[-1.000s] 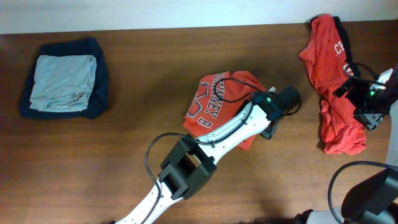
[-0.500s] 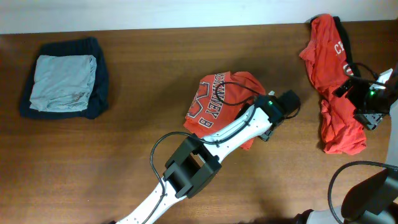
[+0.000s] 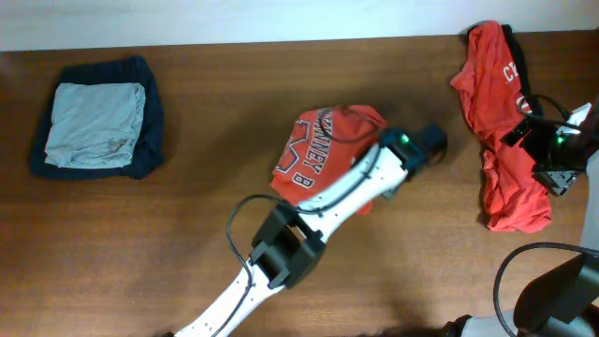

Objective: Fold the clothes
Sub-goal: 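Lift the orange bundle with the left gripper and carry it to the upper-left stack, then lower the orange bundle onto the grey garment stack with the left gripper, then press and flatten the orange shirt on the stack with the left gripper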

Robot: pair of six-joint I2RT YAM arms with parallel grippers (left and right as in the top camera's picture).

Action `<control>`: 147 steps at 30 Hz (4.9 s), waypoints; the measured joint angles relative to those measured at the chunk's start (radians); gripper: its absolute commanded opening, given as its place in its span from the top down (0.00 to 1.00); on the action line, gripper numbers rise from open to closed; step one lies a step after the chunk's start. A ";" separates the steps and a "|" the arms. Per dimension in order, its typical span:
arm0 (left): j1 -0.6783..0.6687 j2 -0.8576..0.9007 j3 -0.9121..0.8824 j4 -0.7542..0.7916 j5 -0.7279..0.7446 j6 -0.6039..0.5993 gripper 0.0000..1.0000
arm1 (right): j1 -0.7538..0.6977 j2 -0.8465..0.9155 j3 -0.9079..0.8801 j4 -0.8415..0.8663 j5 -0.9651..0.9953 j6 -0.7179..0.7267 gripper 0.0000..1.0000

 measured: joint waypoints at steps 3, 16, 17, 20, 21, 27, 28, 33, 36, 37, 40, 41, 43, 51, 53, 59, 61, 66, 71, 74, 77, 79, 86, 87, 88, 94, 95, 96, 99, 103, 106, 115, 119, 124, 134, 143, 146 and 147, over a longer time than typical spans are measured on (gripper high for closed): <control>0.053 0.001 0.143 -0.084 -0.029 0.089 1.00 | 0.000 0.000 0.000 0.000 0.000 0.000 0.01; 0.332 -0.001 0.470 -0.165 -0.134 0.495 1.00 | 0.000 0.000 0.000 0.000 0.000 0.000 0.01; 0.352 -0.001 0.470 -0.165 -0.133 0.527 1.00 | 0.000 0.000 0.000 0.000 0.000 0.000 0.01; 0.418 -0.004 0.470 -0.165 -0.132 0.614 1.00 | 0.000 0.000 0.000 0.000 0.000 0.000 0.01; 0.438 -0.007 0.470 -0.164 -0.132 0.637 1.00 | 0.000 0.000 0.000 -0.001 0.000 0.000 0.01; 0.573 -0.057 0.470 -0.114 -0.132 0.800 1.00 | 0.008 0.000 0.000 -0.008 0.000 0.000 0.01; 0.597 -0.069 0.470 -0.085 -0.133 0.836 1.00 | 0.014 0.000 0.000 -0.008 0.000 0.000 0.01; 0.691 -0.110 0.470 0.033 -0.134 0.989 1.00 | 0.055 0.000 0.000 -0.008 0.000 0.000 0.01; 0.742 -0.119 0.471 0.077 -0.127 1.082 1.00 | 0.080 0.000 0.000 -0.012 0.000 0.000 0.01; 0.761 -0.119 0.471 0.084 -0.109 1.114 1.00 | 0.089 0.000 0.000 -0.014 0.000 0.000 0.01; 0.834 -0.119 0.471 0.086 -0.003 1.218 1.00 | 0.106 0.000 0.000 -0.023 0.000 0.000 0.01; 0.863 -0.119 0.471 0.084 0.048 1.255 1.00 | 0.111 0.000 0.000 -0.025 0.000 0.000 0.01; 0.928 -0.119 0.471 0.074 0.166 1.336 1.00 | 0.121 0.000 0.000 -0.027 0.001 0.001 0.01; 1.235 -0.119 0.471 0.025 0.685 1.617 1.00 | 0.141 0.000 0.000 -0.031 0.001 0.000 0.01; 1.299 -0.119 0.471 0.001 0.768 1.669 1.00 | 0.141 0.000 0.000 -0.031 0.001 0.000 0.01; 1.389 -0.119 0.471 -0.011 0.907 1.762 1.00 | 0.141 0.000 0.000 -0.031 0.000 0.000 0.01; 1.387 -0.119 0.471 -0.010 0.924 1.774 1.00 | 0.141 0.000 0.000 -0.031 0.000 0.000 0.01; 1.381 -0.121 0.452 0.015 0.941 1.796 1.00 | 0.141 0.000 0.000 -0.030 0.000 0.000 0.01; 1.400 -0.121 0.387 0.066 0.945 1.806 1.00 | 0.141 0.000 0.000 -0.026 0.000 0.000 0.01; 1.416 -0.121 0.347 0.092 0.945 1.808 1.00 | 0.141 0.000 0.000 -0.026 0.000 0.000 0.01; 1.431 -0.121 0.308 0.108 0.945 1.811 1.00 | 0.141 0.000 0.000 -0.026 0.000 0.001 0.01; 1.440 -0.121 0.282 0.124 0.945 1.814 1.00 | 0.141 0.000 0.000 -0.026 0.000 0.000 0.01; 1.467 -0.121 0.217 0.172 0.946 1.814 1.00 | 0.141 0.000 0.000 -0.026 0.000 0.000 0.01; 1.472 -0.121 0.213 0.182 0.948 1.814 1.00 | 0.141 0.000 0.000 -0.026 0.000 0.001 0.01; 1.478 -0.121 0.212 0.189 0.949 1.814 1.00 | 0.141 0.000 0.000 -0.026 0.000 0.001 0.01; 1.513 -0.121 0.211 0.211 0.957 1.814 1.00 | 0.141 0.000 0.000 -0.026 -0.001 0.000 0.01; 1.516 -0.121 0.211 0.210 0.956 1.814 1.00 | 0.141 0.000 0.000 -0.026 -0.003 0.000 0.01; 1.519 -0.121 0.211 0.208 0.956 1.814 1.00 | 0.141 0.000 0.000 -0.026 -0.003 0.001 0.01; 1.521 -0.121 0.209 0.189 0.956 1.814 1.00 | 0.141 0.000 0.000 -0.026 -0.006 0.000 0.01; 1.520 -0.121 0.182 0.122 0.959 1.815 1.00 | 0.141 0.000 0.000 -0.026 -0.006 0.000 0.01; 1.521 -0.121 0.134 0.125 0.961 1.815 1.00 | 0.141 0.000 0.000 -0.026 -0.007 0.000 0.01; 1.521 -0.121 0.037 0.114 0.967 1.817 0.42 | 0.141 0.000 0.000 -0.026 -0.007 0.000 0.01; 1.521 -0.121 0.035 0.094 0.972 1.821 0.01 | 0.141 0.000 0.000 -0.026 -0.007 0.000 0.01; 1.521 -0.121 0.035 0.028 0.977 1.809 0.01 | 0.141 0.000 0.000 -0.027 -0.006 0.000 0.01; 1.550 -0.160 0.035 -0.117 0.956 1.575 0.01 | 0.141 0.000 0.000 -0.044 -0.007 0.000 0.01; 1.590 -0.261 0.035 -0.190 1.063 1.251 0.01 | 0.141 0.000 0.000 -0.053 -0.014 0.000 0.01; 1.574 -0.268 0.035 -0.190 1.174 1.207 0.01 | 0.141 0.000 0.000 -0.053 -0.014 0.001 0.01; 1.564 -0.268 0.035 -0.189 1.199 1.200 0.01 | 0.141 0.000 0.000 -0.053 -0.014 0.000 0.01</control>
